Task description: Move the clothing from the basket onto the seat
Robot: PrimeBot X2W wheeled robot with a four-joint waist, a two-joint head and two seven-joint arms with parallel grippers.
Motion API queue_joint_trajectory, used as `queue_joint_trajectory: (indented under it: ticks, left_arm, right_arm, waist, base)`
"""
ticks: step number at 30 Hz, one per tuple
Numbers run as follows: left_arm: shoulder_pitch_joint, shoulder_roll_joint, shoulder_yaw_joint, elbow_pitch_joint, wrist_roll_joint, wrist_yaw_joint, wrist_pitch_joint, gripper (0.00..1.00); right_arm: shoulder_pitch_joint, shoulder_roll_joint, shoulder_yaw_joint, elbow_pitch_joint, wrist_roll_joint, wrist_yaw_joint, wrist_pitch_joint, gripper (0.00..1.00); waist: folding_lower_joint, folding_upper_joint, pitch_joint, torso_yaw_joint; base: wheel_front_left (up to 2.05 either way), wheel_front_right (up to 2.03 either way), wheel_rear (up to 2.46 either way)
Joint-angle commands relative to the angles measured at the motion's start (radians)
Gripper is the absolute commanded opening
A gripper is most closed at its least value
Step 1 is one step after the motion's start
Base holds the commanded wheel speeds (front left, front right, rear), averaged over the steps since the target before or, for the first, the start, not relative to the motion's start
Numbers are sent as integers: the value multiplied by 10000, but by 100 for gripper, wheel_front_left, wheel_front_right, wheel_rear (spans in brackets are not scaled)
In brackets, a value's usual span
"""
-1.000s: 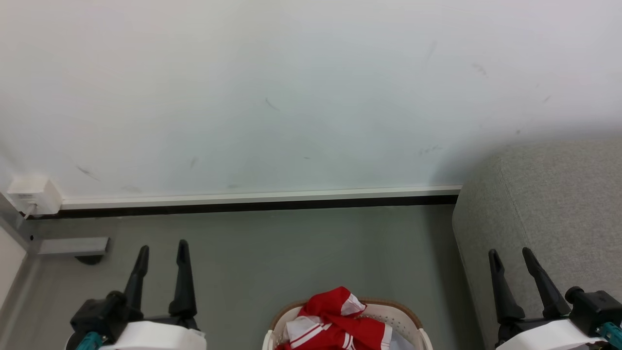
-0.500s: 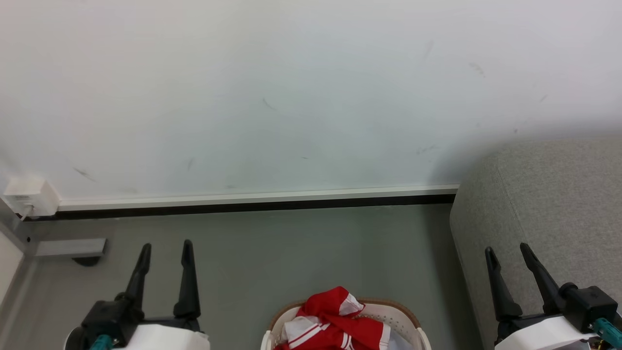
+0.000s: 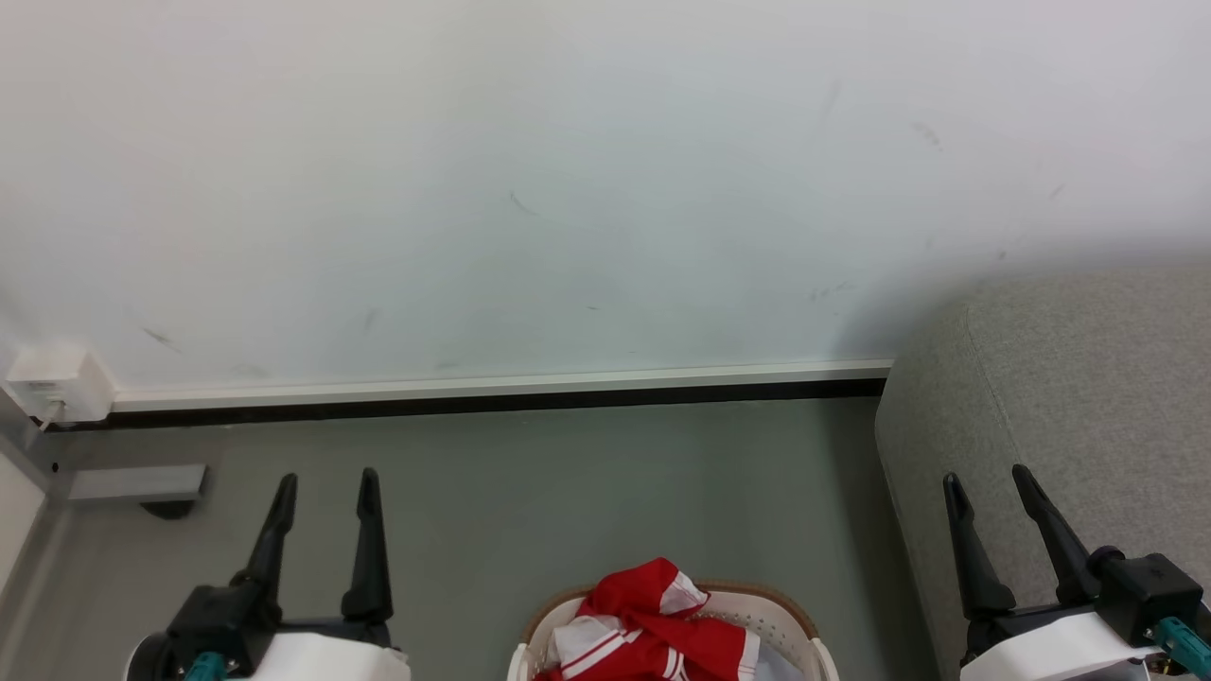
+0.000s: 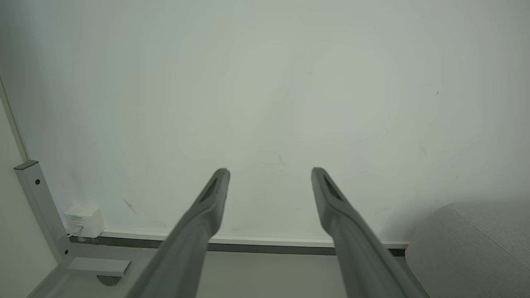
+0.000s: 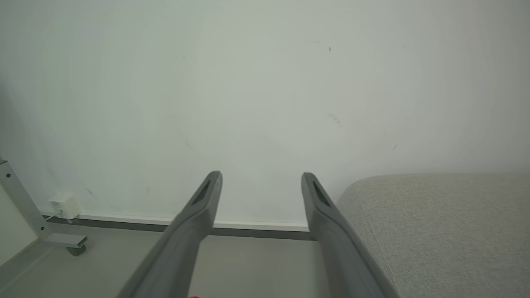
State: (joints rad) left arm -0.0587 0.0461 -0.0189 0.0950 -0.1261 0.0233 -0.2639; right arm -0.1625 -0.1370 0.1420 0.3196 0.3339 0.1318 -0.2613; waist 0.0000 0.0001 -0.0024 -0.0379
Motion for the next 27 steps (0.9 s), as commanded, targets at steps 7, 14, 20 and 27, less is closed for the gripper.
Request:
queue_joint_trajectory:
  ticks: [7, 14, 20, 27]
  left_arm:
    - [57, 77, 17, 44, -20, 37, -10, 100]
    - [-124, 69, -67, -29, -52, -13, -9, 100]
    - [-519, 69, -426, 31, -257, -57, -9, 100]
    - [-1319, 71, -856, 461, -482, -328, -9, 100]
  right_arm:
    - [-42, -22, -30, -49, -36, -21, -29, 100]
    - [-376, -229, 164, -127, 291, -21, -29, 100]
    - [-781, -523, 73, -354, 394, -21, -29, 100]
    - [-1440, -596, -212, -785, 318, -21, -29, 100]
  waist:
    - [0, -1, 10, -6]
    - [0, -1, 251, -153]
    - [0, -1, 813, -347]
    - [0, -1, 1966, -849]
  base:
    - [0, 0, 0]
    - [0, 0, 0]
    - [0, 0, 0]
    - [0, 0, 0]
